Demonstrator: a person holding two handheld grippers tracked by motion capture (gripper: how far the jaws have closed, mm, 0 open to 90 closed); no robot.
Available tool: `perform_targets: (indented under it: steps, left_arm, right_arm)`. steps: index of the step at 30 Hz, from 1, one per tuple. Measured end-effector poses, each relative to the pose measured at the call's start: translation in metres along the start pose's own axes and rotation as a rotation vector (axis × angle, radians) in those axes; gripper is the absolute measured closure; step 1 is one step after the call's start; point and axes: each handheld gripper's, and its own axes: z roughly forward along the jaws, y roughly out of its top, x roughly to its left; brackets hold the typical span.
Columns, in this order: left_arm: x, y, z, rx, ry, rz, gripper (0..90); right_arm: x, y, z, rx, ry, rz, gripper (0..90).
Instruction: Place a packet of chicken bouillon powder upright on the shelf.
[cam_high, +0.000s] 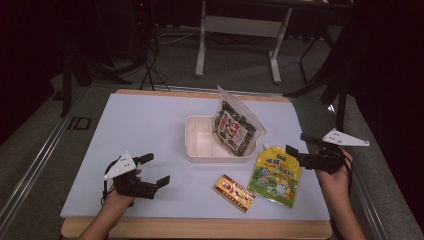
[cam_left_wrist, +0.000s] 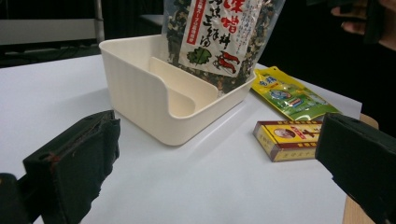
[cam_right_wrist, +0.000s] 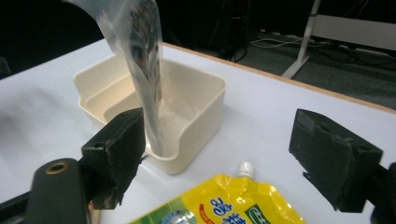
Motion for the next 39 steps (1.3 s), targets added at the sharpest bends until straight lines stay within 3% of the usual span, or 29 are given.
perform_targets:
  steps: [3, 7, 8, 10, 13, 14, 22, 25, 30, 35, 37, 39]
  left_arm:
    - [-0.001, -0.001, -0.001, -0.004, 0.006, 0.004, 0.0]
    - [-0.004, -0.004, -0.001, 0.002, 0.004, 0.01, 0.0]
    - [-0.004, -0.005, -0.001, 0.006, 0.007, 0.013, 0.0]
    - [-0.004, -0.006, -0.002, 0.009, 0.008, 0.015, 0.0]
    - [-0.004, -0.006, -0.002, 0.007, 0.013, 0.015, 0.0]
    - [-0.003, -0.006, -0.002, 0.0, 0.021, 0.017, 1.8]
    - [-0.003, -0.007, 0.003, 0.013, 0.011, 0.016, 2.2]
    - [-0.004, -0.008, 0.005, 0.014, 0.006, 0.014, 2.2]
    - [-0.004, -0.007, 0.005, 0.012, -0.003, 0.009, 2.2]
    - [-0.006, -0.006, 0.004, 0.042, -0.007, -0.038, 0.0]
    - [-0.007, -0.005, 0.003, 0.04, 0.012, -0.023, 0.0]
    - [-0.006, -0.005, 0.003, 0.042, 0.002, -0.021, 0.0]
  right_arm:
    - [-0.005, -0.008, 0.002, 0.021, -0.029, -0.02, 17.2]
    - [-0.011, -0.013, 0.002, 0.023, -0.042, -0.011, 14.5]
    - [-0.015, -0.016, 0.002, 0.065, -0.047, 0.001, 14.0]
    - [-0.017, -0.019, 0.003, 0.086, -0.046, 0.004, 13.2]
    - [-0.021, -0.022, 0.003, 0.087, -0.05, 0.026, 12.6]
    - [-0.023, -0.026, 0.004, 0.092, -0.07, 0.024, 9.1]
    - [-0.04, -0.034, 0.008, 0.118, -0.081, 0.047, 9.2]
    - [-0.051, -0.039, 0.015, 0.165, -0.127, 0.036, 14.3]
    - [-0.058, -0.046, 0.025, 0.217, -0.127, 0.048, 19.6]
    - [-0.065, -0.058, 0.035, 0.277, -0.133, 0.074, 23.0]
    - [-0.069, -0.063, 0.037, 0.292, -0.143, 0.085, 23.1]
    - [-0.073, -0.067, 0.038, 0.31, -0.145, 0.097, 23.3]
